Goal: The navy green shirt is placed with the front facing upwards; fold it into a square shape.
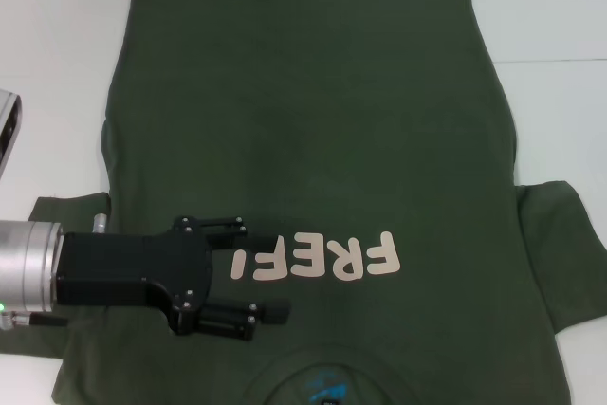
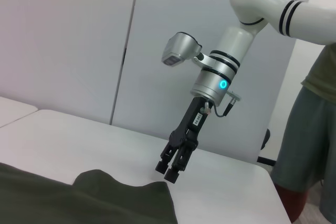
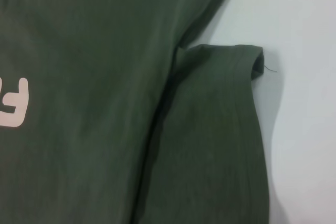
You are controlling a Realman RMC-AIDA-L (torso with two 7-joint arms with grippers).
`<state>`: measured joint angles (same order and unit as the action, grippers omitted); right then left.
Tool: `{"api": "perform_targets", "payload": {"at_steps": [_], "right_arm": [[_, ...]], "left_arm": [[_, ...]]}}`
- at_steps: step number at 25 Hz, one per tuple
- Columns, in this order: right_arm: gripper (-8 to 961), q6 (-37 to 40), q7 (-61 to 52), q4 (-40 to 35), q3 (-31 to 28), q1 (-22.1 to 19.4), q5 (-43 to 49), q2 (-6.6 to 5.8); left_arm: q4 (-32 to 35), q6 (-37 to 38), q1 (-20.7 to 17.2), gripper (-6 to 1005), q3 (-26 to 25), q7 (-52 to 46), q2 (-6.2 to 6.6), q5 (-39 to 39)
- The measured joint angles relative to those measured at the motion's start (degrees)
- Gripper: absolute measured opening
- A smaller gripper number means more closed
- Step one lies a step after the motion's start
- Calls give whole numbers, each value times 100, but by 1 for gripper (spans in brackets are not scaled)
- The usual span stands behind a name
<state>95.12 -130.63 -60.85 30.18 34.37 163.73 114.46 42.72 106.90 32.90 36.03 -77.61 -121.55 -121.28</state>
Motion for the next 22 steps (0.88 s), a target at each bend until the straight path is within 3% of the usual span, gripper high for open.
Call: {"api": "perform_targets", "payload": {"at_steps": [21,22], "right_arm": [[848,-316,-4,495,133,112,41,-42],[811,-316,-8,530,166,112,44,-47]], "left_arm": [[0,-136,-4,835,0,-40,0,9],[0,-137,-4,835,0,-40,0,9]]}}
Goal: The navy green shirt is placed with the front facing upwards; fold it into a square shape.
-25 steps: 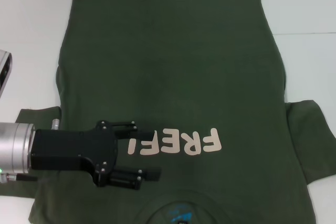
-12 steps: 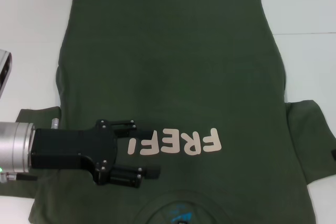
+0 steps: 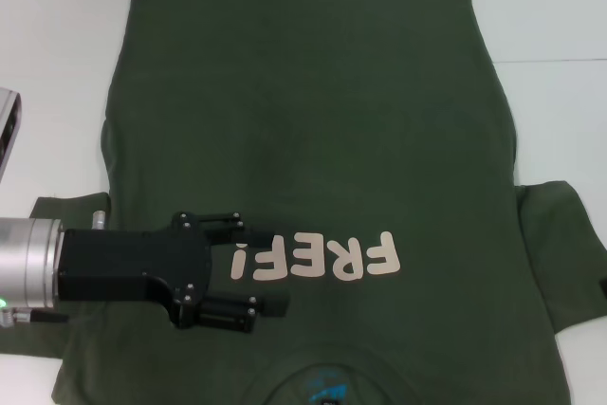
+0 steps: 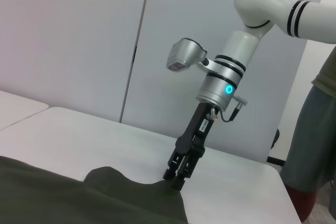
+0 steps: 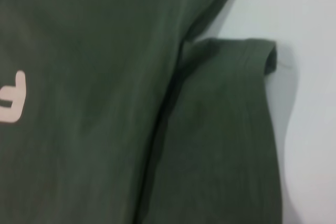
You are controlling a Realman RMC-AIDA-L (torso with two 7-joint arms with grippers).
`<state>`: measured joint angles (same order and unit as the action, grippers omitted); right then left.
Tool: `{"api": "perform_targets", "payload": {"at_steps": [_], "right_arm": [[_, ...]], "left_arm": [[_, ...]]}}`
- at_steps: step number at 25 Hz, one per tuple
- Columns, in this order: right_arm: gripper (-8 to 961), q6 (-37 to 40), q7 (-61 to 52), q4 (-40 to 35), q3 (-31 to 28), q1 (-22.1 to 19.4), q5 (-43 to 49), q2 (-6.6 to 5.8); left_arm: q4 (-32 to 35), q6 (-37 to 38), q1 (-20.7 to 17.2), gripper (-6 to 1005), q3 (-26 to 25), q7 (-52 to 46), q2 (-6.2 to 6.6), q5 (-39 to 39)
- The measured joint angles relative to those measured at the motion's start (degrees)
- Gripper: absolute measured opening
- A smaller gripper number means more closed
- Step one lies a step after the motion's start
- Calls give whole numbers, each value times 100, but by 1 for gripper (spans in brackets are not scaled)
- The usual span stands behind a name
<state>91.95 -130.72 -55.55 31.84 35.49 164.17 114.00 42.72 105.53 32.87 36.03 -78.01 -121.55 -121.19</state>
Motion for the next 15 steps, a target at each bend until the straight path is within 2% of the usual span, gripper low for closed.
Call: {"api": "perform_targets", "payload": {"at_steps": [5,15], "right_arm": [[626,-39,-27,110,98,4,1,-15],[578,-140,-73,120,99,2,4,-34]], "left_arm": [[0,-28,0,834,0,24,0,0],[0,-35,-4,832,0,29,0,-1]]}}
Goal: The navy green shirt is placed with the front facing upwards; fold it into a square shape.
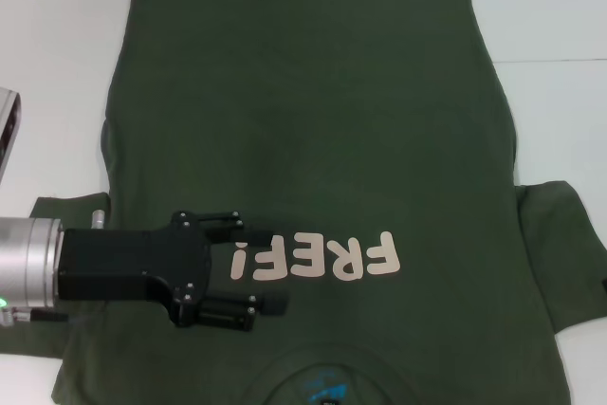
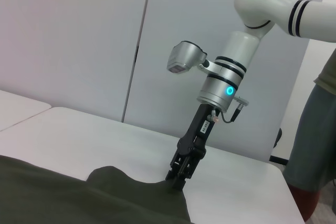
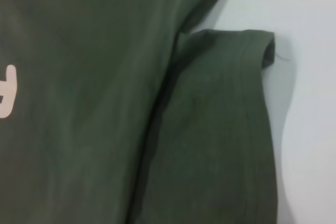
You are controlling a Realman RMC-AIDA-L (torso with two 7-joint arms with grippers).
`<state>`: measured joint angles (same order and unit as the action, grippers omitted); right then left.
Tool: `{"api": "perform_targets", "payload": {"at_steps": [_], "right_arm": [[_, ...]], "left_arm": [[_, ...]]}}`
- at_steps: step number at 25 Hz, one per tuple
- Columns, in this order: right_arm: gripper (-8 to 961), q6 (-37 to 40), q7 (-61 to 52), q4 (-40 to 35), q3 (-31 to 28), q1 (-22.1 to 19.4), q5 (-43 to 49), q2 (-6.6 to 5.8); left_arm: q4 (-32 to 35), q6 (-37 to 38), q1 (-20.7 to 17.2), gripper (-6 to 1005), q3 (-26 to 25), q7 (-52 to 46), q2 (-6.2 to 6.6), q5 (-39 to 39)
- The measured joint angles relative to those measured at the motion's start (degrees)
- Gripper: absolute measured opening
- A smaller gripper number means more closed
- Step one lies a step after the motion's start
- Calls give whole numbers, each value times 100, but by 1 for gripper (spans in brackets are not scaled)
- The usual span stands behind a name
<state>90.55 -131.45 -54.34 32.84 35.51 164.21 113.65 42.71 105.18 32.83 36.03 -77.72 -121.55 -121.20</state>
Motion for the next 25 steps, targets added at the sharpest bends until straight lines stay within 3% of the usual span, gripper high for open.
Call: {"api": "perform_targets", "payload": {"at_steps": [9,19,25], "right_arm": [[479,54,25,7,1,-6,-6,-1],[30,63,-1,7,10,-15,9,-2],[13,-32,-2,-13,39,-55,9,-6]], "left_arm": [[0,-34,-31,830,0,-10,0,0],[0,-60,-41,827,0,-3,-8,0],[1,-74,-41,826,0,1,-9,0]]}}
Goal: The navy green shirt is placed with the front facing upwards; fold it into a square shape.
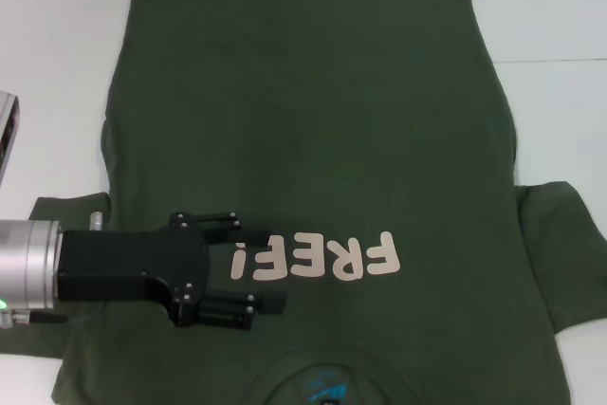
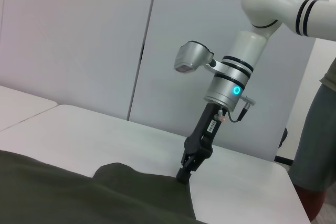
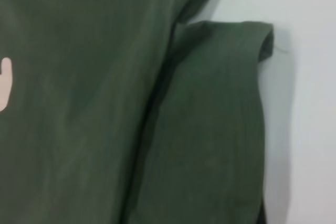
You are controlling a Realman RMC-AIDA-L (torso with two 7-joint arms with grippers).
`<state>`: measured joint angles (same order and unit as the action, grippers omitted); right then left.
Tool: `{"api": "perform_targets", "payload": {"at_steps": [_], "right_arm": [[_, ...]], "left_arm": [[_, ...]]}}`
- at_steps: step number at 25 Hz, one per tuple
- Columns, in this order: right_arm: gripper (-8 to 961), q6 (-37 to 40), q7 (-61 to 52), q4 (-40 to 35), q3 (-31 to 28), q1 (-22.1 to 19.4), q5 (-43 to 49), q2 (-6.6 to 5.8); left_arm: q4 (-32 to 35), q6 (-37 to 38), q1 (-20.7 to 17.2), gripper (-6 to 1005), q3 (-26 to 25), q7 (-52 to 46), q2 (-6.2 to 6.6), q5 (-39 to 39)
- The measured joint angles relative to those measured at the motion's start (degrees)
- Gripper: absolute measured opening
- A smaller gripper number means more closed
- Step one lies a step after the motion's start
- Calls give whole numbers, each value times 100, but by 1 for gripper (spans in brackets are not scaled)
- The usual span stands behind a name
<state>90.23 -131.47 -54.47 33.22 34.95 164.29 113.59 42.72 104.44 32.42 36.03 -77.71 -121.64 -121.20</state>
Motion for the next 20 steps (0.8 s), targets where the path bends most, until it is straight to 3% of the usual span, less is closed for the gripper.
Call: {"api": "perform_targets", "payload": {"at_steps": [12,20], "right_arm": [[0,-1382,91,-61,-3,14,156,-78],[-1,-1651,95,-53,3,55,187,-67]], "left_arm": [[-69,-72,14,823,0,-17,0,0],[-64,-85,1,821,-53,-9,0,0]]}}
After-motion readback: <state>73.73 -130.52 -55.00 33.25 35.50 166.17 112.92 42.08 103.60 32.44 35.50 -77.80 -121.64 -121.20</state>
